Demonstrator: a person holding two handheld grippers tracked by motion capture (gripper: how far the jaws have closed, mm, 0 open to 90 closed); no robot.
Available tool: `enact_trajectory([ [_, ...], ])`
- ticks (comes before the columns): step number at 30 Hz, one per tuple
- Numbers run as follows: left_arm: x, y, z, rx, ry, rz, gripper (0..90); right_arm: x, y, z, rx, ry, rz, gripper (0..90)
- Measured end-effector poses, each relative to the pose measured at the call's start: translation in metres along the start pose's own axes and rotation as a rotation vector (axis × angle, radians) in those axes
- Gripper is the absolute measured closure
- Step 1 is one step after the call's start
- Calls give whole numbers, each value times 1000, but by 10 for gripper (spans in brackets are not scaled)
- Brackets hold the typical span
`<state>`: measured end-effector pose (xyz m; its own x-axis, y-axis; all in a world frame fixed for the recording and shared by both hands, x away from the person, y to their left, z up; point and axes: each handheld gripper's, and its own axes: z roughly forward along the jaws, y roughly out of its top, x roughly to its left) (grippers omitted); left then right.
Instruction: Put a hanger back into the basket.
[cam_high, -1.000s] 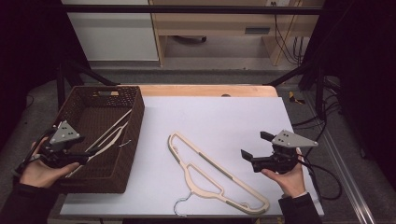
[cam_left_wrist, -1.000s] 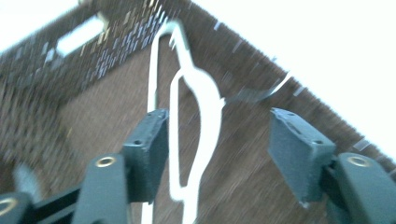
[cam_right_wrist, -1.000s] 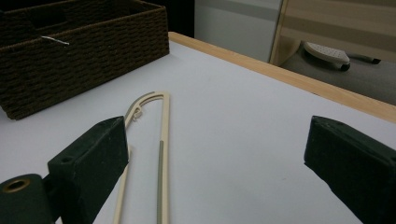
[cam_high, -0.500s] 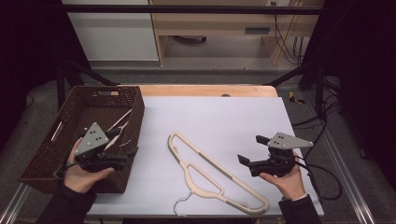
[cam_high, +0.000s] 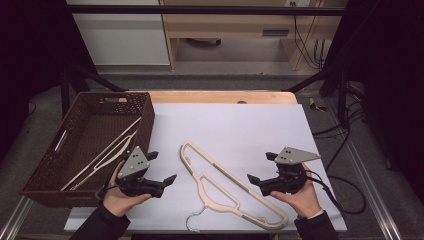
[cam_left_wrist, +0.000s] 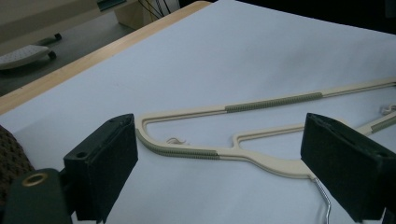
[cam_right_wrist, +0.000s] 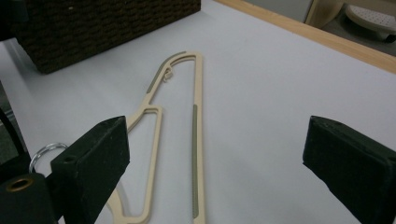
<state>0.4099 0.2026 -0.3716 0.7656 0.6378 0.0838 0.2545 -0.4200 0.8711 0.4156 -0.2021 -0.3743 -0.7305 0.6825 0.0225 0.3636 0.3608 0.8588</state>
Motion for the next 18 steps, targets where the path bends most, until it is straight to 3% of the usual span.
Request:
enact_trajectory([
  [9, -1, -13, 10, 28, -10, -7, 97, 14, 2, 16, 122, 40, -69, 94],
  [18, -2, -19, 17, 64, -22, 4, 97, 42, 11, 39, 271, 102, -181, 104],
])
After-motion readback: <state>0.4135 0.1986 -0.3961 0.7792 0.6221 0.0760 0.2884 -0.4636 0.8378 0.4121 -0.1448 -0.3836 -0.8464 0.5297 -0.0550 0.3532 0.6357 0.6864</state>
